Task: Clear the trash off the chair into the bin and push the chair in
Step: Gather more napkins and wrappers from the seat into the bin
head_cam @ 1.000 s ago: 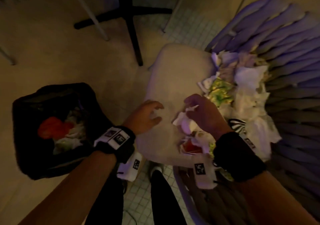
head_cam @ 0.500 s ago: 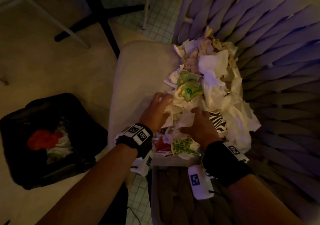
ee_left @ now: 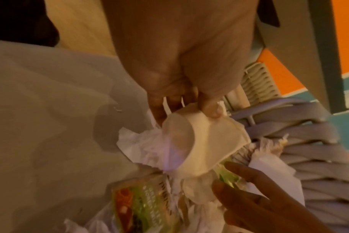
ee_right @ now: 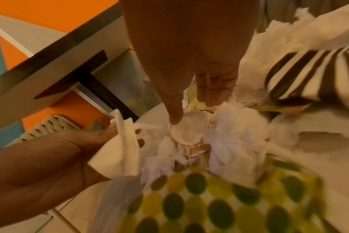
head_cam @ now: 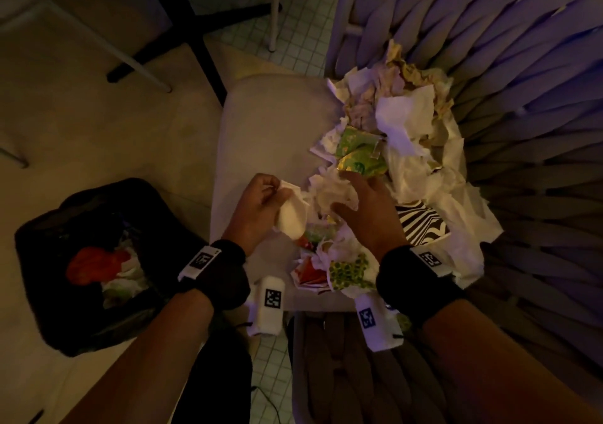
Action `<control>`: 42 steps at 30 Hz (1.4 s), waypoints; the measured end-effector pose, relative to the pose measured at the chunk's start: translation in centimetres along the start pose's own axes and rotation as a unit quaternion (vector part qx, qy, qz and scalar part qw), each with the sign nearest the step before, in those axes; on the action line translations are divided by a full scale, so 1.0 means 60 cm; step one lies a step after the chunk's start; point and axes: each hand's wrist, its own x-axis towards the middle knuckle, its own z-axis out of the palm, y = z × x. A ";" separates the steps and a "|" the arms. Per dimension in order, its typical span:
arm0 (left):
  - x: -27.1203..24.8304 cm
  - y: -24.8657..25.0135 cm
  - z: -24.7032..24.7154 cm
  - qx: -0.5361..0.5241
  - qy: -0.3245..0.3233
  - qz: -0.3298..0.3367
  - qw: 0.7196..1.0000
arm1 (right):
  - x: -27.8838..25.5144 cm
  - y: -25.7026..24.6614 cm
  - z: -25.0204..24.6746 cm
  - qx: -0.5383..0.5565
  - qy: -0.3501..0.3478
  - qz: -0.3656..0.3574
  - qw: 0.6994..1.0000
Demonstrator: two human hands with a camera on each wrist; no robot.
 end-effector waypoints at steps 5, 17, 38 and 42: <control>-0.004 -0.009 -0.035 -0.053 0.027 -0.030 0.998 | 0.041 -0.020 0.017 -0.065 -0.046 0.008 0.997; 0.010 -0.037 -0.024 0.247 0.035 -0.027 0.968 | 0.024 -0.031 -0.073 0.167 0.052 0.017 0.984; 0.002 -0.036 0.012 0.432 -0.089 0.046 0.896 | -0.011 0.016 -0.106 0.283 0.110 0.045 0.952; 0.007 -0.020 0.004 0.328 -0.027 0.015 0.944 | -0.013 0.021 -0.106 0.294 0.103 0.050 0.949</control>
